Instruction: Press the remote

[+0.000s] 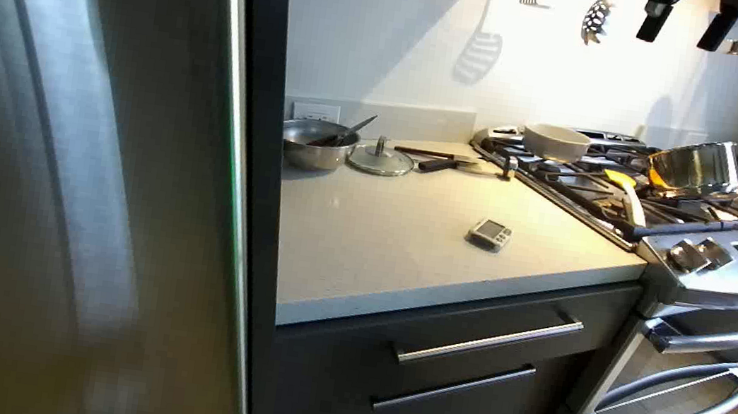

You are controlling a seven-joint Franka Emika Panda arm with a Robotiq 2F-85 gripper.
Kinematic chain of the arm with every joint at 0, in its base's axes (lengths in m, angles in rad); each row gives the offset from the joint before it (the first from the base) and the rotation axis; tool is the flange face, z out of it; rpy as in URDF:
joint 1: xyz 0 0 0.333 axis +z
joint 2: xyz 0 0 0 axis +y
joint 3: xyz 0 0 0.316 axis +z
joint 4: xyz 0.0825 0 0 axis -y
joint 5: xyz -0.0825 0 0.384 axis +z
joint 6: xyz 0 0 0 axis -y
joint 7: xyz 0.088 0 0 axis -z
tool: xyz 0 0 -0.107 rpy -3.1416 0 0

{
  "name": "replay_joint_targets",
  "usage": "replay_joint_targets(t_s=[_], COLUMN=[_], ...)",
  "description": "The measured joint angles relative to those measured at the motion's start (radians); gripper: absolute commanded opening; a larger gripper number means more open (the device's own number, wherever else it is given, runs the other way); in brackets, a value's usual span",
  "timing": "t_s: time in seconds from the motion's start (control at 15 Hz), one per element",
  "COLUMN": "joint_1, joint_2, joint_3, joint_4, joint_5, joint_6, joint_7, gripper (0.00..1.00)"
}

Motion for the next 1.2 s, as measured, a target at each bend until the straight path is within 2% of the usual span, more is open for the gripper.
replay_joint_targets(t_s=[0.67, 0.93, 1.2], joint_1=[0.002, 0.049, 0.087], joint_2=[0.001, 0.044, 0.142], joint_3=[0.0, -0.001, -0.003], joint_4=[0.0, -0.018, -0.053], joint_5=[0.001, 0.003, 0.002], joint_6=[-0.001, 0.018, 0.133], joint_7=[-0.005, -0.135, -0.272], gripper=[1.0, 1.0, 1.0])
